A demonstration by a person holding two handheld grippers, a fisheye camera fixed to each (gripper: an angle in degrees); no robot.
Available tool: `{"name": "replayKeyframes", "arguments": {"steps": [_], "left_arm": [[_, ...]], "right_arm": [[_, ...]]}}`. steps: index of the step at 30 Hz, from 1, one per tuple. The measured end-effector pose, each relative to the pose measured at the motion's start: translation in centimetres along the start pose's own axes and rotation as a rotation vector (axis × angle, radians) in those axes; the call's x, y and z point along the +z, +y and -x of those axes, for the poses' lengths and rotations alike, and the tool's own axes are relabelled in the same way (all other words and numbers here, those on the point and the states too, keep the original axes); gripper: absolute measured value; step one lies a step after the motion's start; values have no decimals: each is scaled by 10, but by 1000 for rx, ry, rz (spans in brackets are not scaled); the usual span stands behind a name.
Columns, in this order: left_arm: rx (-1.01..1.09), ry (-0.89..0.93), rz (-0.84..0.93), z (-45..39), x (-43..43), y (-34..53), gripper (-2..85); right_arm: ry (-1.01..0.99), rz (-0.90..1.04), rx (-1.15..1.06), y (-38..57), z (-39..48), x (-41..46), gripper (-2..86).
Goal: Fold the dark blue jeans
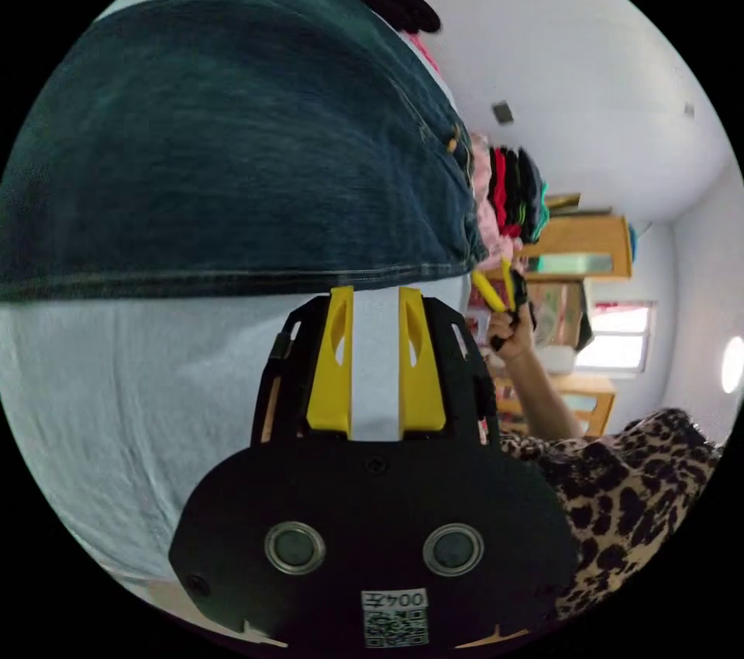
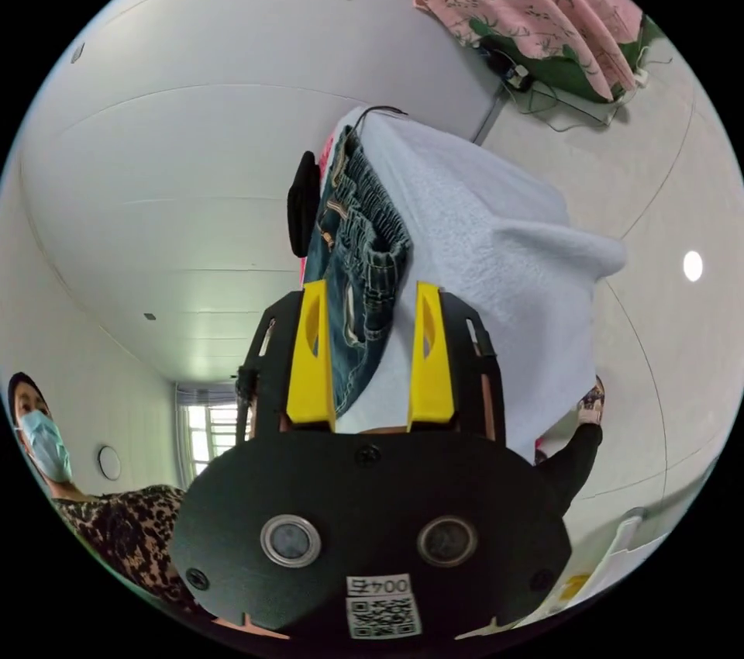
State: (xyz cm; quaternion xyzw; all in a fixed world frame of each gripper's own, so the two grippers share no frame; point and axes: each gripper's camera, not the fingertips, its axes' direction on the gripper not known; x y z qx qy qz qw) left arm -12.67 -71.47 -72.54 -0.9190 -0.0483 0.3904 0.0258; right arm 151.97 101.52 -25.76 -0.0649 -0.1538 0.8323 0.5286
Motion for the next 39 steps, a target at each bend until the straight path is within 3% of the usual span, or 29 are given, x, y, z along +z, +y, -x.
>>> {"name": "replayKeyframes", "arguments": {"steps": [5,8,13,18,25,33,36,39], "left_arm": [[-286,81,-175,39,-45,23,92],[-374,127,-219,49,-52,20,70],[-392,39,-227,42,-64,15,21],[-397,22,-205,32,-72,21,17],[-136,-66,-175,-44,-85,-12,37],[256,-71,-7,-187,-16,-124,71],[382,-87,54,-246,26,-158,77],[480,-142,90,-295,65,-181,84]], "right_arm": [[-9,29,0,-11,8,28,128],[108,82,21,-19,24,44,68],[293,79,-64,-4,36,42,54],[274,82,-121,6,33,56,56],[485,113,-457,82,99,79,82],[580,285,-596,174,105,160,113],[710,277,-676,192,110,175,90],[695,256,-619,194,108,179,80]]}}
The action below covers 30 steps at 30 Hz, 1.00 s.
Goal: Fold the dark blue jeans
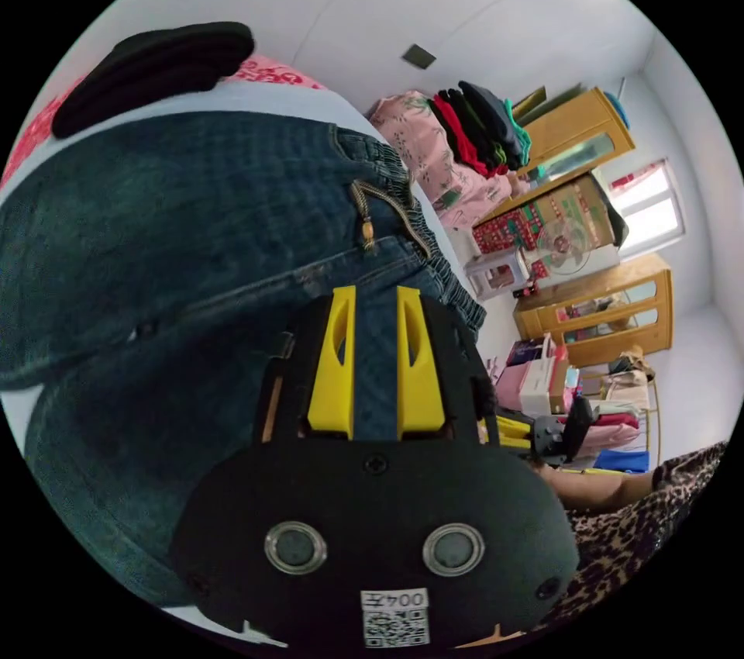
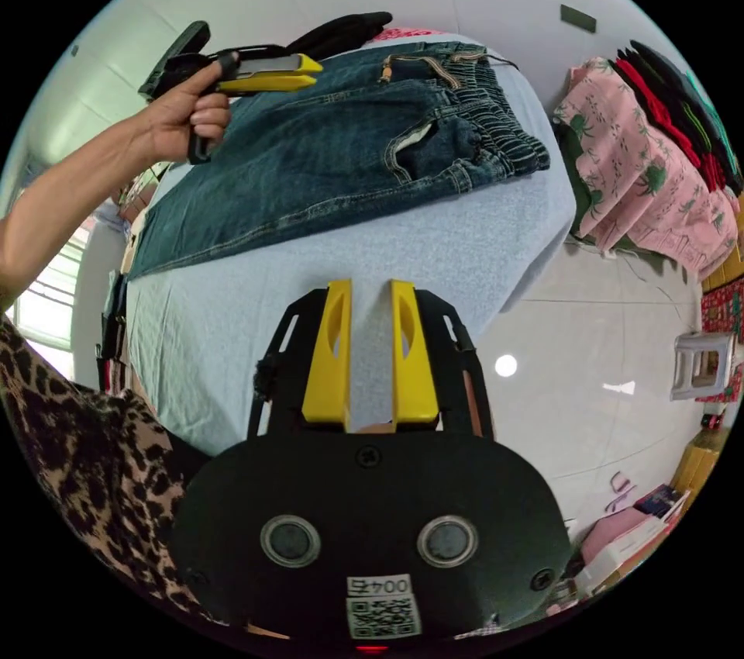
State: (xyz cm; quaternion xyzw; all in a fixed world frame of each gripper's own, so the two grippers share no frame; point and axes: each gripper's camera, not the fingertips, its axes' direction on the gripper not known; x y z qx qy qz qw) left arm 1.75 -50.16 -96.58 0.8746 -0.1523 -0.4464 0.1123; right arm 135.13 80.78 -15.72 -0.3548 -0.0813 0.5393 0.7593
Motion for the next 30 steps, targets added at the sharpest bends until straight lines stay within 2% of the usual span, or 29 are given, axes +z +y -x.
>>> {"name": "replayKeyframes", "arguments": {"steps": [7,13,16,20,25,28,30], "left_arm": [[20,-92,73,-49,58,-62,99],[-25,-164,81,-71,73,-81,47],[-45,-117,52,-80,55,-80,38],[36,-41,-12,-91,-1,-59,32],[65,-133,55,-54,-37,-22,30],[-15,-170,130,-19,-49,-6,31],[-42,-177,99,-15,-62,-4,33]], "right_arm": [[-37,-46,68,12,-2,7,43],[-21,-36,76,15,5,11,9],[-15,-29,81,16,7,13,-3],[-63,-32,105,20,1,13,-7],[-86,-21,123,24,-1,14,-7],[-84,-22,123,27,-1,14,-8],[-90,-26,129,29,-2,13,-7]]}}
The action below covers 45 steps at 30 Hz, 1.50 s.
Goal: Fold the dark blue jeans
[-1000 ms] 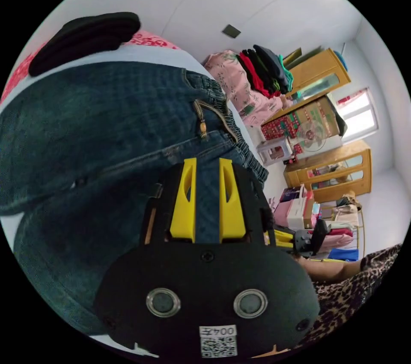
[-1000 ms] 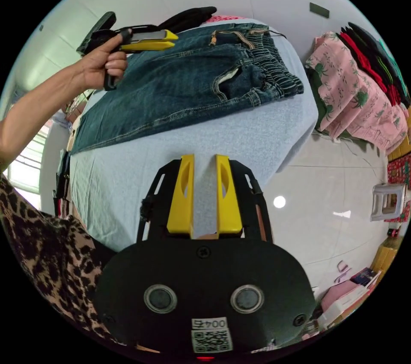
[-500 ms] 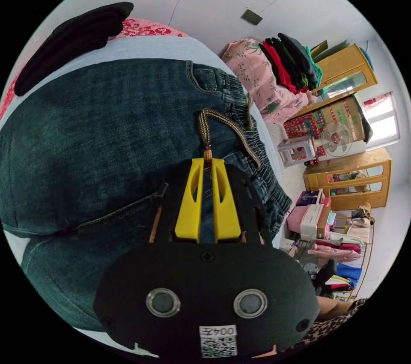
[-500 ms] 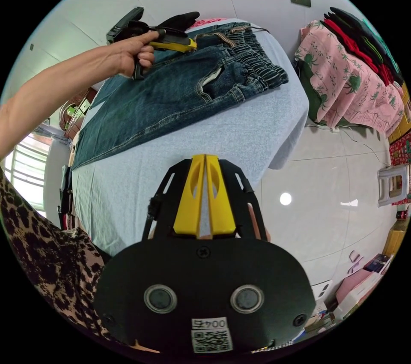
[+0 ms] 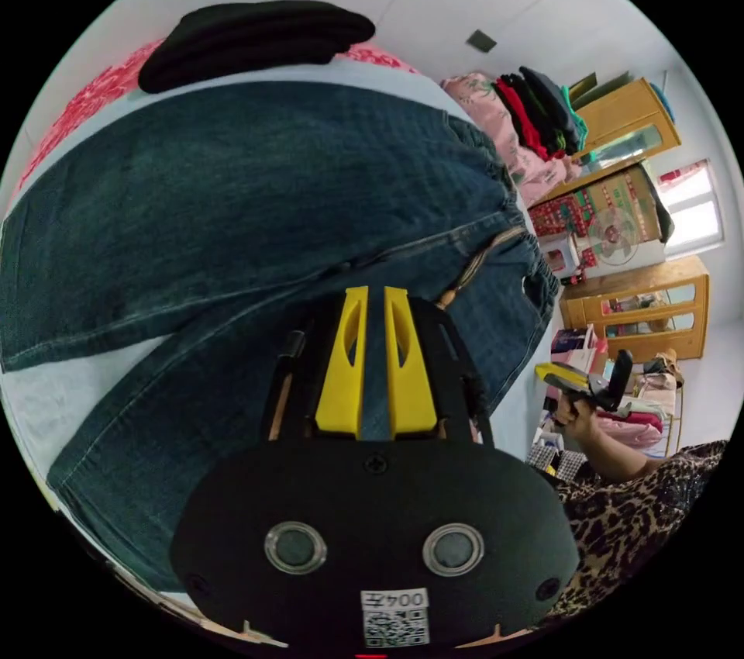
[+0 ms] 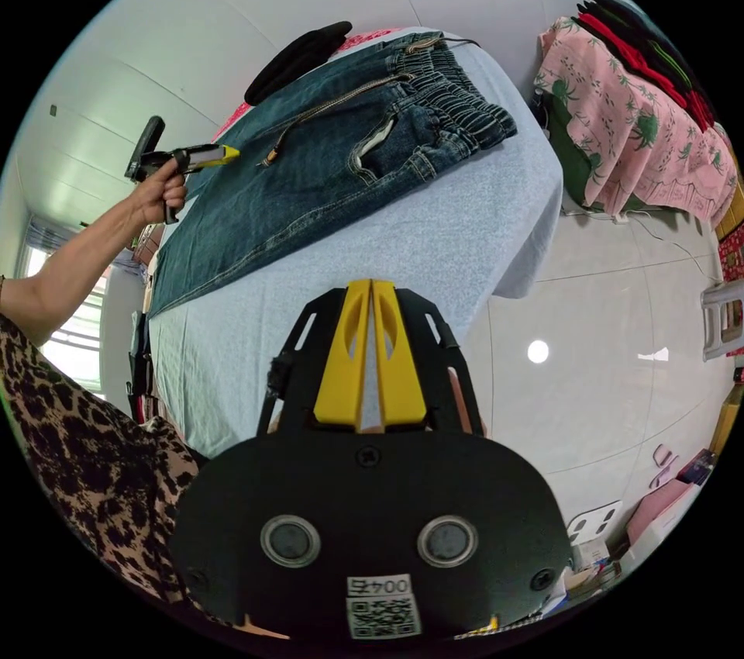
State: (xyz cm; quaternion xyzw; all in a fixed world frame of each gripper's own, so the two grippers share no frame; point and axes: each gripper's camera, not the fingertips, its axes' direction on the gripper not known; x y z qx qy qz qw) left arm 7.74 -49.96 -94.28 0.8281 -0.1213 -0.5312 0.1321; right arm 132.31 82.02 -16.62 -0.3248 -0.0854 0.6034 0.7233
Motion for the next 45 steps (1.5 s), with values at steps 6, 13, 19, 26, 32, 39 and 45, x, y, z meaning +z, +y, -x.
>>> {"name": "replayKeyframes", "arguments": {"steps": [6,13,19,26,32,39,45], "left_arm": [[180,71,-93,-86,-3,-65,66],[500,-9,-80,-244,64,-167,102],[720,-301,11,-321,124,-208,114],[678,-332,164,-316,149,-242,37],[395,-10,-227,-245,44,-228,12],[-248,421,-516,-40,3,-120,22],[-355,507,-559,38,-9,-34,44]], "right_arm": [[-23,-8,3,7,-6,-2,-7],[-84,-14,11,15,-20,-5,-7],[-122,-12,17,21,-31,-7,-7],[-137,-26,38,29,-38,-10,-7],[-138,-7,39,33,-44,-12,-7],[-129,-7,36,41,-51,-14,-1],[-153,10,5,45,-57,-18,65]]}}
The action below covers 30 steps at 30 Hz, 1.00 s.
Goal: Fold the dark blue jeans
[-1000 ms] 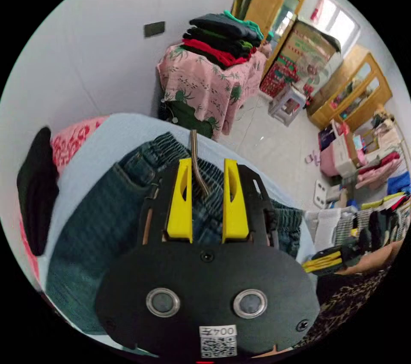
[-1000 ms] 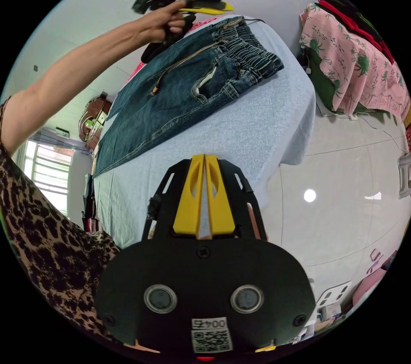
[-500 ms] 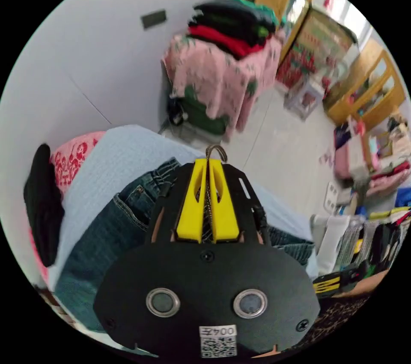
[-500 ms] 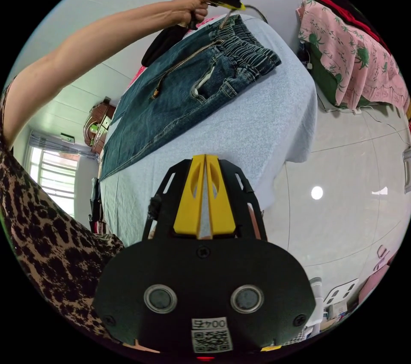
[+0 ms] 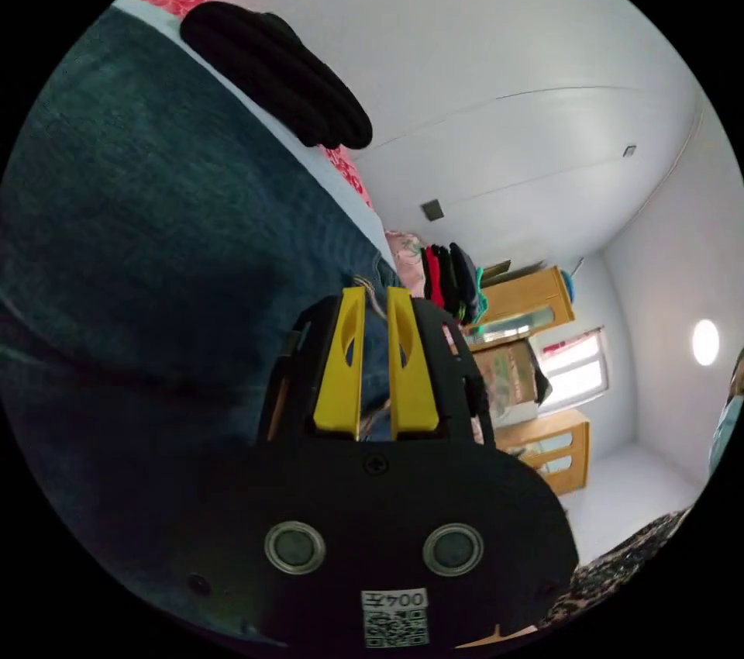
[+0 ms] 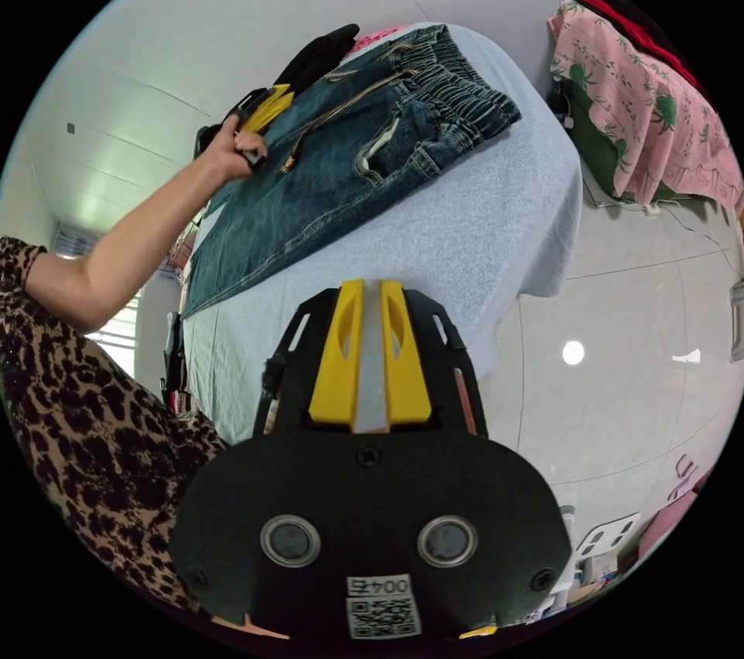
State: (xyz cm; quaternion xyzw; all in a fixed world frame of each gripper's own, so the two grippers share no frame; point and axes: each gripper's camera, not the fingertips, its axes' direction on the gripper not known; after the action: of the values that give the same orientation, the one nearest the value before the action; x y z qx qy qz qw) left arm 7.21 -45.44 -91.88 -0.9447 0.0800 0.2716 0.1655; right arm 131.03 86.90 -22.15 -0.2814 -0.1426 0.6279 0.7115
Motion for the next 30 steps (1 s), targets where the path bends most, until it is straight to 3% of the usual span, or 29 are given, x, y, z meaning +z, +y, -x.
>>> {"name": "replayKeyframes", "arguments": {"steps": [3,5,8,11,17,30], "left_arm": [[93,-47,166,-13,-5,30,57],[218,-70,411,-41,24,70,79],[421,-192,602,-83,67,128,99],[565,-394,598,-103,93,162,107],[495,-486,542,-85,102,178,83],[234,-254,392,-31,67,185,16]], "right_arm": [[13,-61,-35,0,3,-15,94],[-6,-112,-45,-4,2,-26,120],[-38,-171,-37,-14,-7,-36,134],[-80,-227,-30,-20,-14,-44,137],[-152,-277,-9,-28,-30,-48,148],[-444,-241,67,-68,-73,-36,214]]}}
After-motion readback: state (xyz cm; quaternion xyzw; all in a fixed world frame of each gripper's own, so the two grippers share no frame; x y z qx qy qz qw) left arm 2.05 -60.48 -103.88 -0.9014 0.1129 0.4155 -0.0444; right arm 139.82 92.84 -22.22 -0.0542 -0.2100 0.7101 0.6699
